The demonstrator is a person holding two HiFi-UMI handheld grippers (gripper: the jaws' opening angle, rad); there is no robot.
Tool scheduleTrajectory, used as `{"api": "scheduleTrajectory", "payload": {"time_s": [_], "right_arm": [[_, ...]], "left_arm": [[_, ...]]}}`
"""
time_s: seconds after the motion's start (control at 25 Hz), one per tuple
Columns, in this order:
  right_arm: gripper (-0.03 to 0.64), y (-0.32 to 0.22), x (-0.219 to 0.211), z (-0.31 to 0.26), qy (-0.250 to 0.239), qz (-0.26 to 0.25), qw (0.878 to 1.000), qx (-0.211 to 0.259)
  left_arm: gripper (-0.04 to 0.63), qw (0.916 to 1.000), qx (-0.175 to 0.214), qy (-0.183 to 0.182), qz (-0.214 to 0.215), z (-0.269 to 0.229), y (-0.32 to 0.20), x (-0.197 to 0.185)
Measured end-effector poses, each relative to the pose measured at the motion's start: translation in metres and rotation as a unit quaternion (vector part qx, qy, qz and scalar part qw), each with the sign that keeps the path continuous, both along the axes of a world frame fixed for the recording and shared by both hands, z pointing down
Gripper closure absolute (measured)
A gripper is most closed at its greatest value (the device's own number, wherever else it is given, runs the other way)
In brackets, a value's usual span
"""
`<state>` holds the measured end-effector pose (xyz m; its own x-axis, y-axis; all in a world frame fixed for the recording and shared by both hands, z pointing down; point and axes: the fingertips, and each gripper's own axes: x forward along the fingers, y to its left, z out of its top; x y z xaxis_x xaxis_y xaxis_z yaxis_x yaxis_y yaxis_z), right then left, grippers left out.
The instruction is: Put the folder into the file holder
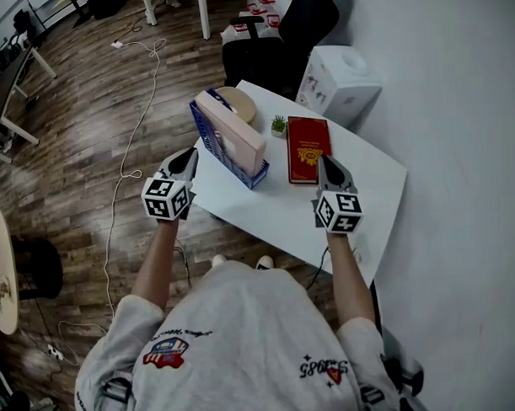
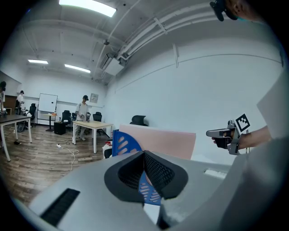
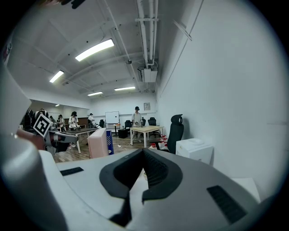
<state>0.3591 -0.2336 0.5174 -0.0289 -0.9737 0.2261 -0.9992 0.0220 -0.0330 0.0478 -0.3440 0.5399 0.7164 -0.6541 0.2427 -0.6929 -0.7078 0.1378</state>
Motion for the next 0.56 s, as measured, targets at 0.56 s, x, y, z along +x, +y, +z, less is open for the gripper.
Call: {"api": "scheduleTrajectory", "payload": {"time_s": [0.56], "right_arm": [[0.615,0.002,-0.0082,0.001,0.0,-0.004,1.0,-0.003]], "left_arm": [[0.589,1.0,-0.01,-0.002,0.0,0.0069,0.0068,-0.0057]]}}
